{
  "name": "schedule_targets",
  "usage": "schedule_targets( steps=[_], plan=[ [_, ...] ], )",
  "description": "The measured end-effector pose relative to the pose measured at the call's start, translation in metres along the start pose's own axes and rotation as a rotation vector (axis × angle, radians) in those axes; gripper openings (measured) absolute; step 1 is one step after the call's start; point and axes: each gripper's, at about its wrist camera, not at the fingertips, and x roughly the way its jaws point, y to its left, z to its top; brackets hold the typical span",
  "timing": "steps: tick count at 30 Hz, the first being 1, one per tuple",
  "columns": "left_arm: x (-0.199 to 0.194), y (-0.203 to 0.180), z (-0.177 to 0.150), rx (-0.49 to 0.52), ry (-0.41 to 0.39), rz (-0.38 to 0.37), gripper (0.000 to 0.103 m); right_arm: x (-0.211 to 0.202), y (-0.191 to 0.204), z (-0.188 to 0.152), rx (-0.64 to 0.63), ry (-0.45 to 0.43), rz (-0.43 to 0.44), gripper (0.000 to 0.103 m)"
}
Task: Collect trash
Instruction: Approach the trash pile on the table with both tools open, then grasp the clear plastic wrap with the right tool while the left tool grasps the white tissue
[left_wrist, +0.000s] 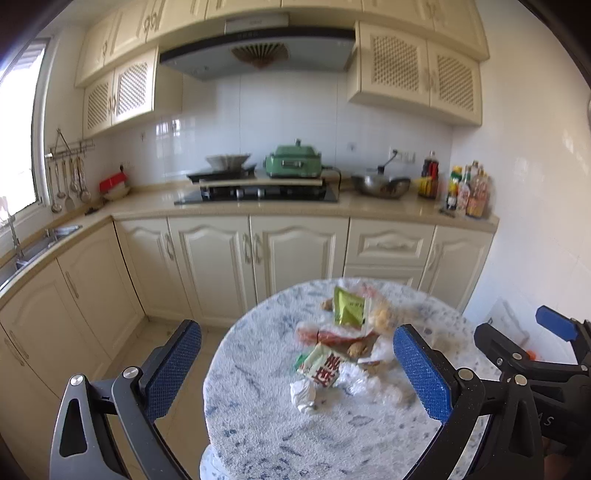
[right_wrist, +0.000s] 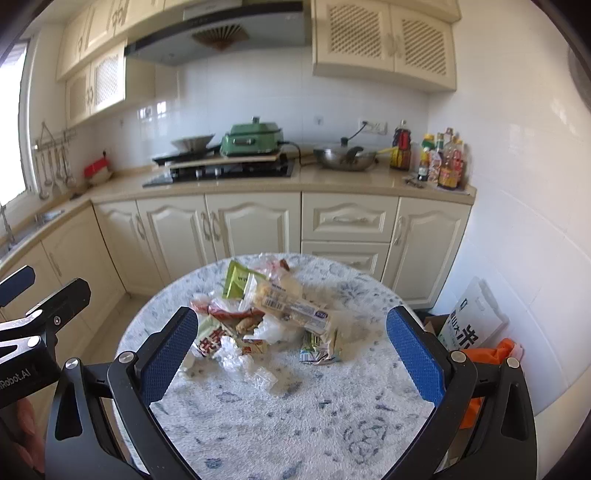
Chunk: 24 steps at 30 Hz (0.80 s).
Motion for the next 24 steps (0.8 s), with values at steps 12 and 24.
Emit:
schedule_targets(
  steps=[12,24],
  plan=[
    [0.097,0.012,-0.006,-0.010,0.196,0.006,0.102,0.099,0.010,-0.026,-0.055,0.185,0.069,0.100],
    [0.176,0.022,-0.031,0.004,0.349,0.024,0.102,0.178,0.033,-0.071,-0.187,0.397,0.219,0.085]
  ],
)
